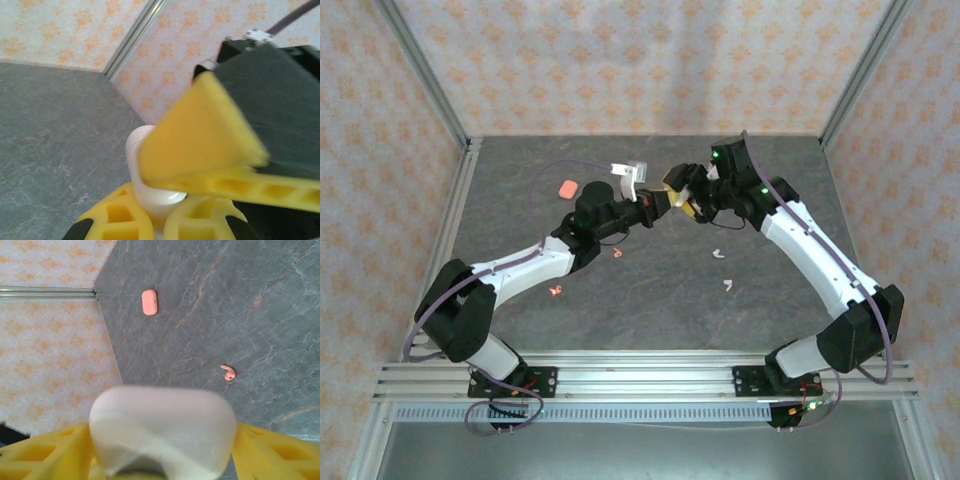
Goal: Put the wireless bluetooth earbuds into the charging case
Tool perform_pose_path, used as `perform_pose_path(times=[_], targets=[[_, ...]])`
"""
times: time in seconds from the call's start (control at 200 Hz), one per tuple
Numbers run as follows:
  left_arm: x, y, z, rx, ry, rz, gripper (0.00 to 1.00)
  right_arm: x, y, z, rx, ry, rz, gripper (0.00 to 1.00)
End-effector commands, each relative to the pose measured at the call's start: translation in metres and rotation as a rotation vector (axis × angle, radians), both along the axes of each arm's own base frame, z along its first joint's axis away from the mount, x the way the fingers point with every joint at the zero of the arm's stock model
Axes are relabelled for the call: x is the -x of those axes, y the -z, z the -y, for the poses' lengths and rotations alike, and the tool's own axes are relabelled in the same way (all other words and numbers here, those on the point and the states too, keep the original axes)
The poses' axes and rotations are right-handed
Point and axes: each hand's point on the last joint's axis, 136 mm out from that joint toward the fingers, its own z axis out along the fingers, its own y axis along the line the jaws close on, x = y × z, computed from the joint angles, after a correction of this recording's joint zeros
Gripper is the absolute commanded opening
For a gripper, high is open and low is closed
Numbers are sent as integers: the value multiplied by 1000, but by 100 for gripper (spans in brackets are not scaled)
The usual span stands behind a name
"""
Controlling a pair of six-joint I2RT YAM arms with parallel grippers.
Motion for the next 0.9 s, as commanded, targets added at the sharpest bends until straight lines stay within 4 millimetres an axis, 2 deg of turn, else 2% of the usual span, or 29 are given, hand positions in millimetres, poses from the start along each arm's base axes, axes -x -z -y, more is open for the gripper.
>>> perform_pose_path(times=[0.0,0.085,0.18,0.21,0.24,0.375,0.575,0.615,0.65,0.716,0.896], targets=[[-3,-31,-8,45,-24,18,0,6,-40,9,-18,0,151,76],[0,-41,-13,74,-16,-2,0,7,-60,19,-21,22,249,77],[0,-55,-27,130,-22,-23,0,11,-85,27,-74,33,376,76],[0,-61,-31,153,-24,-27,0,9,-88,27,-92,38,405,75],[0,-67,-36,175,-26,-30,0,14,-100,30,-129,42,455,74],[1,-94,-55,274,-15,-59,0,17,-123,26,-270,29,557,70],[12,-137,-65,406,45,-57,0,17,-138,1,-381,-86,570,67],[15,-143,-65,424,57,-55,0,19,-144,-2,-392,-102,585,63],[16,-149,-66,437,60,-52,0,14,-138,-8,-386,-113,569,59],[18,-156,-68,456,61,-52,0,13,-137,-15,-392,-142,564,55],[25,-168,-69,465,74,-42,0,10,-137,-32,-432,-183,557,55]])
